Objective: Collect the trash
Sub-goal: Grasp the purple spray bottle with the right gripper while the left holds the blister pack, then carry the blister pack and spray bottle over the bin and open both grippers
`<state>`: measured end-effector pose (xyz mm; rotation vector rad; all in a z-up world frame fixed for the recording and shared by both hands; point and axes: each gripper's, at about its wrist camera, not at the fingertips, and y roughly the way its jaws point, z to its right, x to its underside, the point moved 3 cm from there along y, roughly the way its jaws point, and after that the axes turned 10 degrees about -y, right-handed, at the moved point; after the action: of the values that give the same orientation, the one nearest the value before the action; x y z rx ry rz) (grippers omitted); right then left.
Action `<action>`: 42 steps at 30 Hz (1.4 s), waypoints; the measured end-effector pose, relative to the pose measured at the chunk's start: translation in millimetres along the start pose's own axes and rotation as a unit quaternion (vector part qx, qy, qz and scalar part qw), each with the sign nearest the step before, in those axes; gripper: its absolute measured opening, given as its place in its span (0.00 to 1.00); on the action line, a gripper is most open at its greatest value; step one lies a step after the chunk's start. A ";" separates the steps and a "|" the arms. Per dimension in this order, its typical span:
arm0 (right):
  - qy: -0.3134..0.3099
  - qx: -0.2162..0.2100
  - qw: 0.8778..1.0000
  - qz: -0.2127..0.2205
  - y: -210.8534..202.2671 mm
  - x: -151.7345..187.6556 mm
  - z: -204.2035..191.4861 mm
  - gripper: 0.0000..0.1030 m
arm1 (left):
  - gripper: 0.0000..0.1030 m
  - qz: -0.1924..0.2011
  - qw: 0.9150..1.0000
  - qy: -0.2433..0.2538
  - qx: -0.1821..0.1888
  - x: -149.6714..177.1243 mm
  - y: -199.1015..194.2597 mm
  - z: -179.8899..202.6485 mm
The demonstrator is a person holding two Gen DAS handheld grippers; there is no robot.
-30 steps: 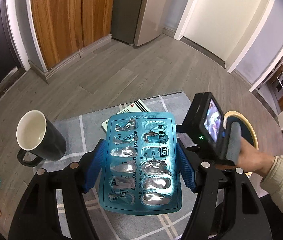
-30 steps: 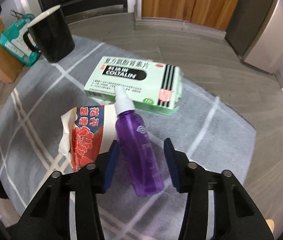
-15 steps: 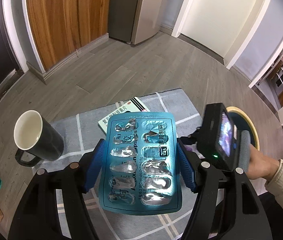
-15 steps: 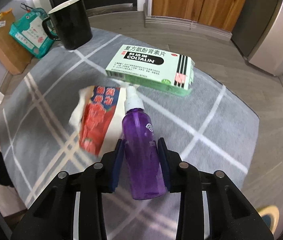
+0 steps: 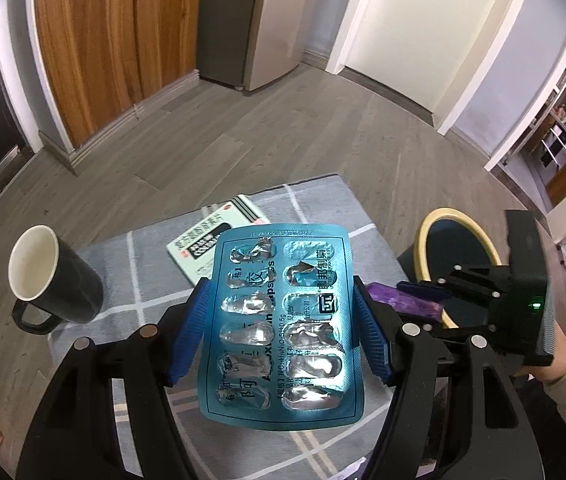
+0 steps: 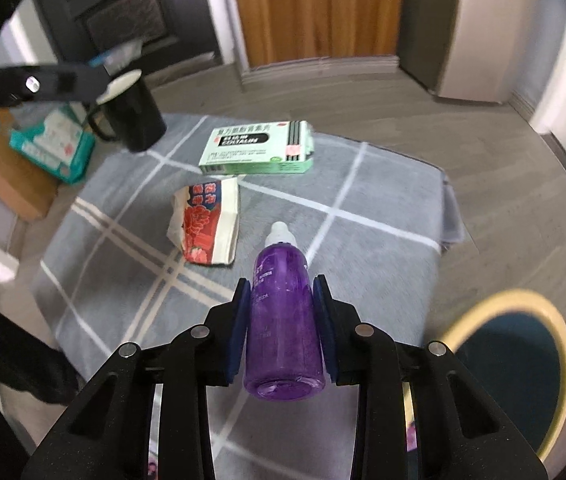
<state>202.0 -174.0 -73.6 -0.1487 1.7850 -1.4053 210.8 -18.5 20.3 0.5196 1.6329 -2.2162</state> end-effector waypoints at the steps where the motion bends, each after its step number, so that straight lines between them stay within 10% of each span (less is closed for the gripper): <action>1: 0.008 0.002 1.000 0.004 -5.6 3.2 1.1 0.32 | 0.65 0.000 1.000 0.002 0.003 1.1 0.7 3.3; 24: 0.185 0.087 0.975 0.082 -104.8 123.0 63.5 0.33 | 0.65 -0.044 0.990 0.090 0.100 42.2 41.9 141.3; 42: 0.289 0.109 0.951 0.011 -78.3 182.2 112.4 0.33 | 0.65 -0.110 0.977 0.124 0.134 71.0 98.1 216.0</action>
<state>129.4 -387.6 -106.2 0.4423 2.0564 -1.7362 175.5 -256.9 -36.6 0.7465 1.5798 -2.6498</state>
